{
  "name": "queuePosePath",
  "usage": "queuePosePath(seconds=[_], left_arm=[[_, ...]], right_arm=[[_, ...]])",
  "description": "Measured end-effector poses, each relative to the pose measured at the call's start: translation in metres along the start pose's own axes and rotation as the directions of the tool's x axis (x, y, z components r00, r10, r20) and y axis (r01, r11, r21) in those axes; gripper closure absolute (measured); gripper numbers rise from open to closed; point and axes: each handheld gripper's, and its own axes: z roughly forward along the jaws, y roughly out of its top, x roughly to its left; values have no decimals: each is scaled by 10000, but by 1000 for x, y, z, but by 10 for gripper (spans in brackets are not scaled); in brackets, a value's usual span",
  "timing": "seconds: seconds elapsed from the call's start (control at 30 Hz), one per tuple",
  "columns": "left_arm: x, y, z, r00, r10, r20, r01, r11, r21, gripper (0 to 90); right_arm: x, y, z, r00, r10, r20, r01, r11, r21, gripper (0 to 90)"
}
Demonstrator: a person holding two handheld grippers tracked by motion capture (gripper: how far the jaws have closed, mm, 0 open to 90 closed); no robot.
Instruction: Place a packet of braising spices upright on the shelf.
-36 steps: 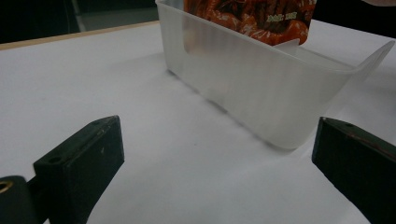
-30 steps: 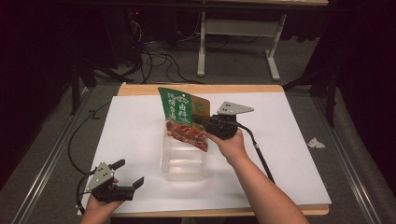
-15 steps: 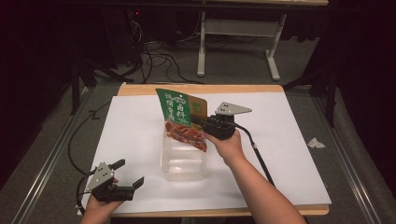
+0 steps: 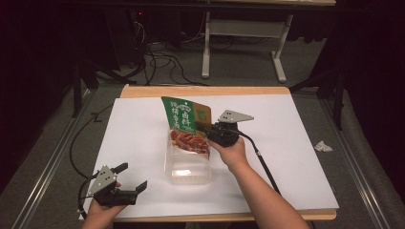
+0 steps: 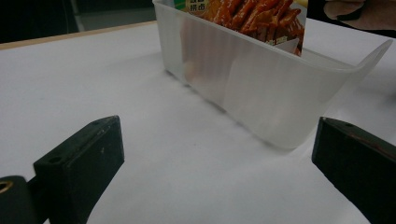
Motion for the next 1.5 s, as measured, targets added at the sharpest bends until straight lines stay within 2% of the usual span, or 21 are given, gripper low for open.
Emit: queuePosePath(seconds=[0.2,0.4,0.5,0.6,0.73,0.8,0.87,0.93,1.1,1.23,1.37,1.5], left_arm=[[0,1,0,10000,42,-5,-42,10000,10,28],[-1,1,1,10000,66,30,-66,10000,30,29],[-2,1,2,9999,98,55,-98,9999,55,29],[-2,1,2,9999,118,60,-118,9999,48,29],[-1,0,2,9999,88,75,-89,9999,68,29],[-1,0,3,9999,98,84,-99,9999,82,29],[-1,0,3,9999,114,82,-115,9999,107,29],[-1,0,4,9999,145,89,-146,9998,129,29],[-2,0,5,9998,126,123,-128,9998,167,29],[-2,0,6,9998,119,136,-122,9998,187,29],[-3,0,7,9998,138,135,-141,9997,223,29],[-4,0,8,9998,115,132,-118,9997,208,29]], right_arm=[[1,-3,0,9999,-123,62,124,9999,-76,900],[6,-6,-3,9989,-347,323,350,9993,-104,881],[8,-3,-3,9985,-397,387,394,9992,94,694],[7,-2,-6,9980,-354,530,340,9991,265,549],[4,1,-15,9978,-335,569,323,9992,214,387],[2,3,-23,9982,-171,577,163,9998,149,311],[2,3,-33,9975,-191,680,189,9998,44,269],[3,2,-45,9937,-212,1098,231,9996,-155,211],[1,-4,-78,9888,-129,1485,203,9986,-484,179],[-1,-14,-109,9815,-36,1912,155,9980,-609,162],[-4,-31,-145,9688,64,2476,115,9974,-709,151],[-8,-57,-184,9482,345,3159,-134,9975,-689,148]])
